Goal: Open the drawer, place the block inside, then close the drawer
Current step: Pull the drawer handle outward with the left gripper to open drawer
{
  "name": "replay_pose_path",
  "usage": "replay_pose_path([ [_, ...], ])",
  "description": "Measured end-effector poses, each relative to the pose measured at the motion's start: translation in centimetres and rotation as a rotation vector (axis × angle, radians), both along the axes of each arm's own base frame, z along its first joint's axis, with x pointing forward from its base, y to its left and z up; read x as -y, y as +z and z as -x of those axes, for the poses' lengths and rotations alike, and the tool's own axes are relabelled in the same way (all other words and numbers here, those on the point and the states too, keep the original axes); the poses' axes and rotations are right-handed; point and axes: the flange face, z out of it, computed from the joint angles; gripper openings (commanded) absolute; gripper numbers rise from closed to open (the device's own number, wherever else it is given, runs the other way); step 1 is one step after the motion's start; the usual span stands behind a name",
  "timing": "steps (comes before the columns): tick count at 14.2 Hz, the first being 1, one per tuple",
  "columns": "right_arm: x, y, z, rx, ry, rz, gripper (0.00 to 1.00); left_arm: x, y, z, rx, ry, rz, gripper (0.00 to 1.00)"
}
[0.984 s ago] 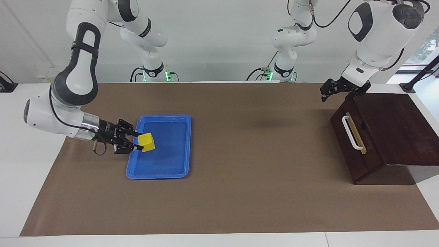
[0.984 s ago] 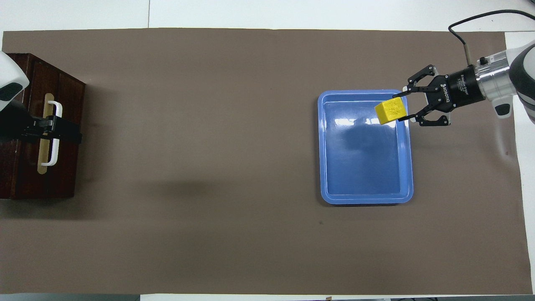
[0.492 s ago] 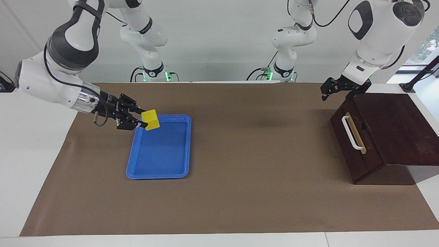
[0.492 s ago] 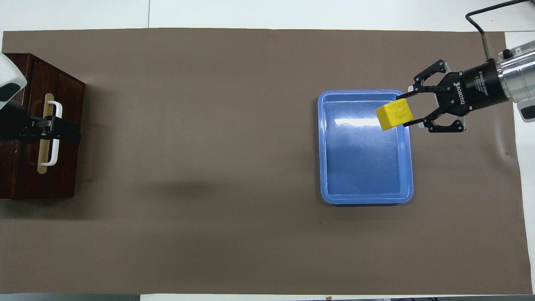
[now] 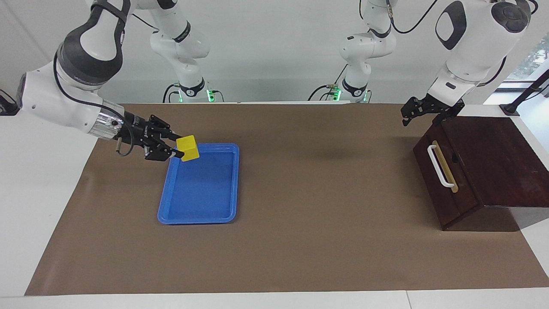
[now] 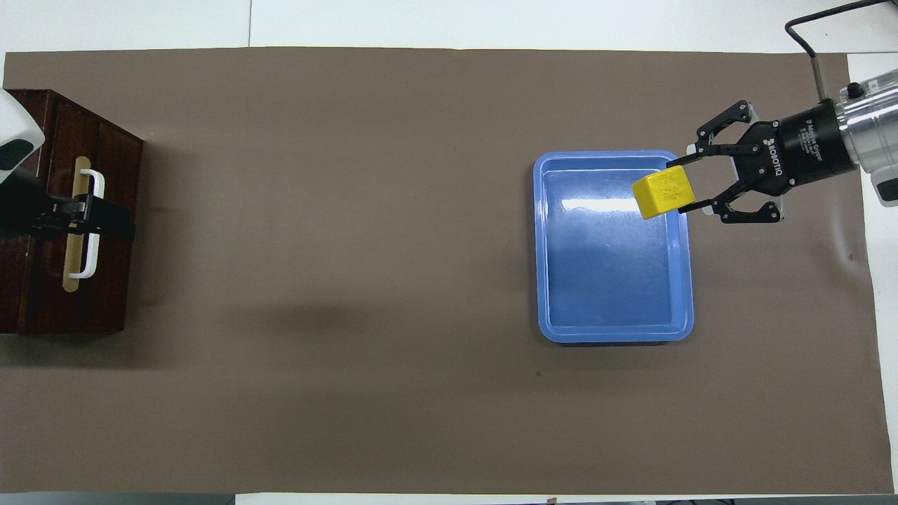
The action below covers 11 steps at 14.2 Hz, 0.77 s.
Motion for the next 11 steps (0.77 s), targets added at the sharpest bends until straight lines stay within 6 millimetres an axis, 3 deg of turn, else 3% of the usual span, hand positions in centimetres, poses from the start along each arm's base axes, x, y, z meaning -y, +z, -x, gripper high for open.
replay_pose_path([
  [7,0.0,0.0,0.0,0.0,0.0,0.0,0.0,3.4,0.1,0.4,0.005,-0.06,0.0,1.0],
  [11,0.0,0.0,0.0,0.0,0.0,0.0,0.0,3.4,-0.6,0.1,0.033,-0.061,-0.002,1.0],
])
